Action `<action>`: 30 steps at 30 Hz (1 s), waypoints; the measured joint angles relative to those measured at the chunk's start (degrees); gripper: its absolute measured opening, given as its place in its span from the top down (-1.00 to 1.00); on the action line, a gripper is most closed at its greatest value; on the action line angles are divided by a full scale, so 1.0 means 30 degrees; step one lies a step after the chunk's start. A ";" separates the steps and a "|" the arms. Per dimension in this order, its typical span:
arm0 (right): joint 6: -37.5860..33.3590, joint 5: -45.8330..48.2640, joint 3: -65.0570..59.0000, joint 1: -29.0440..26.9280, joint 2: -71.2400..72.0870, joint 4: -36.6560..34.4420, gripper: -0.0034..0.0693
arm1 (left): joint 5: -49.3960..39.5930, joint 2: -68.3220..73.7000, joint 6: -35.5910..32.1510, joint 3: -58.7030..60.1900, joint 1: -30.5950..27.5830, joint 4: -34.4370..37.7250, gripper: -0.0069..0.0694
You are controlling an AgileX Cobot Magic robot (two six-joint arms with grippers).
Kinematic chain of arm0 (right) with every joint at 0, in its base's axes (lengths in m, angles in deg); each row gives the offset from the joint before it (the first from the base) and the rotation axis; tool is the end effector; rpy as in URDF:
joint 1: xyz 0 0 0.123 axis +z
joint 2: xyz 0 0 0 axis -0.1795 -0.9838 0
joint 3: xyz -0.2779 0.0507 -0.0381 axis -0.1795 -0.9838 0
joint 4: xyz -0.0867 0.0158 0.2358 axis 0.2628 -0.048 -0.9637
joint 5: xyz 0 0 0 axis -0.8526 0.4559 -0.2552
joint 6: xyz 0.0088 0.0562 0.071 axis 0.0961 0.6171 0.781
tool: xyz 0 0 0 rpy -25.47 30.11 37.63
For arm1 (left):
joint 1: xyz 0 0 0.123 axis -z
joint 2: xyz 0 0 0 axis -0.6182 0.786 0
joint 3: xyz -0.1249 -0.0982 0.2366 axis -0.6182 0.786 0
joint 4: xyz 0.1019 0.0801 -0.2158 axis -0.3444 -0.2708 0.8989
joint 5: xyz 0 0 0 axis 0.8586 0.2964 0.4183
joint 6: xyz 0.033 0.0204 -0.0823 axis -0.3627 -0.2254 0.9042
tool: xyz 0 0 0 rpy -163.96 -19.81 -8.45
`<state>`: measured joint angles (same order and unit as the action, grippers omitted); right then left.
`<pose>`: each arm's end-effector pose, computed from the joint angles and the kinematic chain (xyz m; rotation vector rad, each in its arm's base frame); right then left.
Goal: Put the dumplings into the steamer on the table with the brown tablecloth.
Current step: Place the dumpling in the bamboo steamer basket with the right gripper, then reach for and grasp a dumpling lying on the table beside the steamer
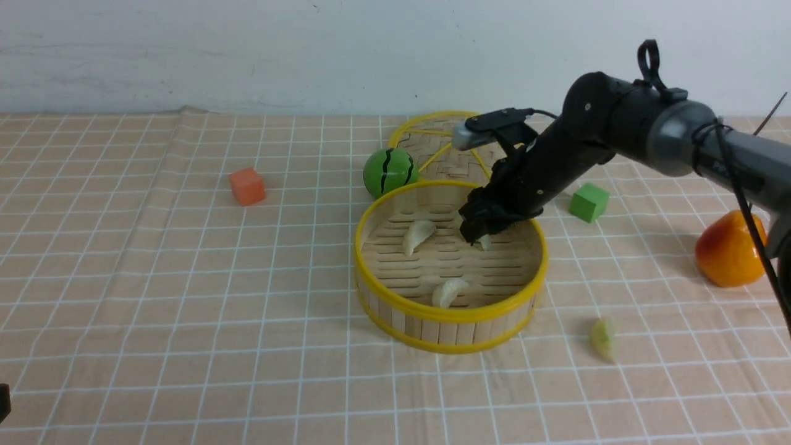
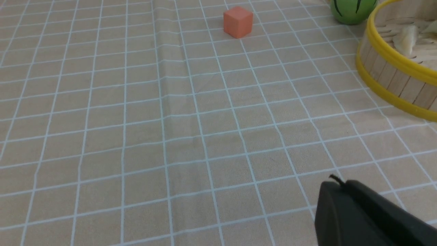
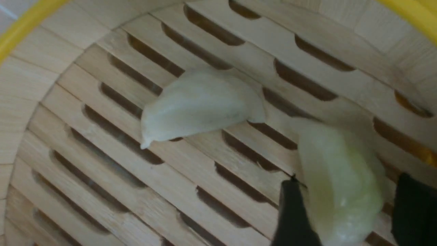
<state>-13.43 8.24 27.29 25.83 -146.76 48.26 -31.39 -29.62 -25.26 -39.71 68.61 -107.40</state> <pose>0.4807 0.1628 0.1953 -0.6657 2.5224 0.4570 0.0763 -0.0109 0.2603 0.1571 1.9604 -0.1272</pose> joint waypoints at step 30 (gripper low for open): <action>0.9972 0.2996 -1.0313 -0.1305 0.4852 0.6621 -0.53 | 0.0000 0.0000 0.0000 0.0000 0.0000 0.0422 0.85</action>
<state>16.49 17.23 -3.65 21.91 -132.20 68.12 -31.39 -29.62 -25.26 -39.71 68.61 -106.13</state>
